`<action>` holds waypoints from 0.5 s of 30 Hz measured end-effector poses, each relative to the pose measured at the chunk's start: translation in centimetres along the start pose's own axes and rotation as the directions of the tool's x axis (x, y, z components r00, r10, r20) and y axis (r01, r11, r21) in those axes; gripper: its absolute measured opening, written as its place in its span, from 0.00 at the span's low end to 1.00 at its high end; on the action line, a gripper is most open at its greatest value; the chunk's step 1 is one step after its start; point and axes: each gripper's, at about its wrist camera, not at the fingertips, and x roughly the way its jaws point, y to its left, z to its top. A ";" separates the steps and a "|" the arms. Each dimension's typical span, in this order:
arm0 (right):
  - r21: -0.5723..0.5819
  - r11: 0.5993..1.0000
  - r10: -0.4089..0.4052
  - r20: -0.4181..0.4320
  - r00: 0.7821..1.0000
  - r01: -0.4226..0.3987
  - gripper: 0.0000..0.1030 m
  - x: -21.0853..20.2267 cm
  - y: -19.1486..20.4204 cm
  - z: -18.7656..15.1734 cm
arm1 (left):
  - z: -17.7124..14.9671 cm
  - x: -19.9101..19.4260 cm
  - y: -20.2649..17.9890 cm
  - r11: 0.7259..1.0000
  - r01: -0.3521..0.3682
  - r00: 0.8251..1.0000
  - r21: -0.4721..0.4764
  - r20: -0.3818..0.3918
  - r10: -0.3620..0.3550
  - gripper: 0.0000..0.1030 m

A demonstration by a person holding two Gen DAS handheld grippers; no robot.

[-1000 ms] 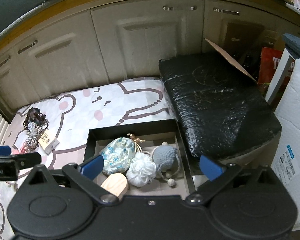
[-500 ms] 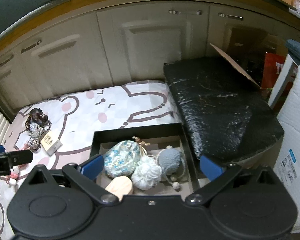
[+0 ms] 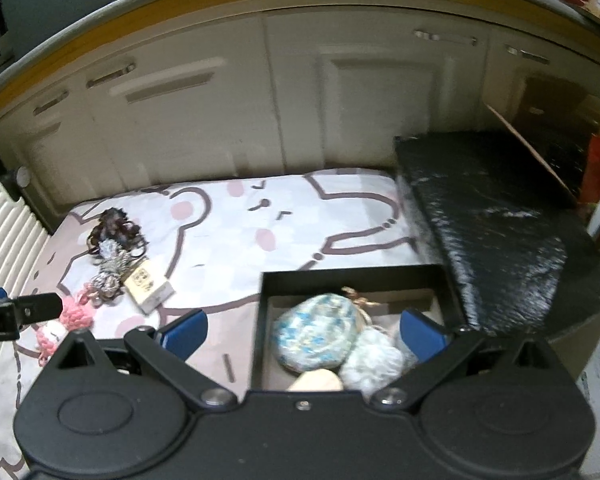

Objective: Organize objects
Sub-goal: 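Withdraw both grippers from the box back over the bed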

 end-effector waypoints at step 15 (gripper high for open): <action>-0.054 0.996 0.067 -0.010 0.998 -0.067 1.00 1.9 6.5 0.7 | -0.5 -1.3 8.0 0.992 -0.074 0.997 -0.104 0.028 0.077 1.00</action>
